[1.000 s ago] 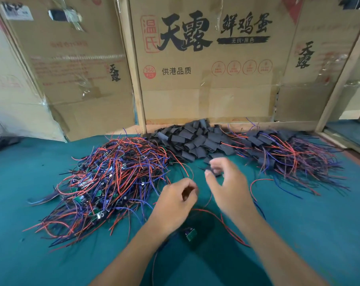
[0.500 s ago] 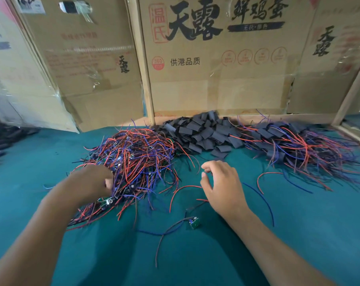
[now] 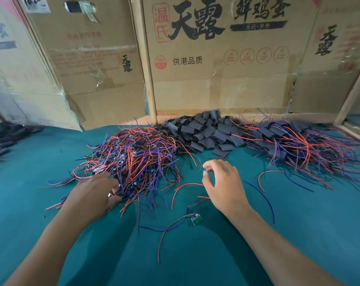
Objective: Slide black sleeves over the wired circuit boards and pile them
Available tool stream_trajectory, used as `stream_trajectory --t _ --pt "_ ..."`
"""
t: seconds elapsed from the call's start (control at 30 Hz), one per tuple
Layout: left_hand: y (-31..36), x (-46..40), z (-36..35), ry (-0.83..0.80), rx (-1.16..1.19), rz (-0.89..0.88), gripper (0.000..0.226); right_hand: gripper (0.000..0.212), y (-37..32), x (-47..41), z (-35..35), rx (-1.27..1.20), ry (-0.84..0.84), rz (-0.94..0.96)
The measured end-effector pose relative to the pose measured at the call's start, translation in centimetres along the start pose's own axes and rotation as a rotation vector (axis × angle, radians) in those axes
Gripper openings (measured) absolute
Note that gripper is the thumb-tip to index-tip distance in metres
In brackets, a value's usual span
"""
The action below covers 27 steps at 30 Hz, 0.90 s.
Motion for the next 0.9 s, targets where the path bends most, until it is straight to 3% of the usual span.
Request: stream_trajectory --t 0.1,0.3,0.37,0.5,0.63,0.9 --pt "0.8 -0.5 1.8 0.182 0.117 -0.001 0.012 0.014 0.4 -0.1 -0.2 -0.004 -0.006 -0.024" --pt "3.4 -1.5 6.6 0.324 0.888 0.008 0.023 0.012 0.9 0.0 -0.4 -0.030 -0.006 -0.049" --pt "5.7 -1.6 7.4 0.247 1.197 -0.021 0.022 0.011 1.0 0.0 -0.5 -0.031 -0.008 -0.055" --pt "11.6 -1.8 6.0 -0.127 1.758 -0.095 0.020 0.011 1.2 0.1 -0.5 -0.032 0.001 -0.064" --pt "14.6 -1.7 3.5 -0.248 1.927 -0.124 0.019 0.009 1.7 0.0 -0.5 -0.050 0.026 -0.084" --pt "14.5 -2.0 1.1 -0.292 2.125 -0.136 0.026 0.013 2.8 0.1 -0.3 -0.273 0.166 -0.164"
Point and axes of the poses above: each hand's wrist, its own x-axis away from the middle knuckle, its own z-axis out of the back of the hand, y = z × x, the point moved 4 cm from there along -x, towards the middle knuckle, and after that the axes turned 10 degrees about z, right-handed, at the moved point
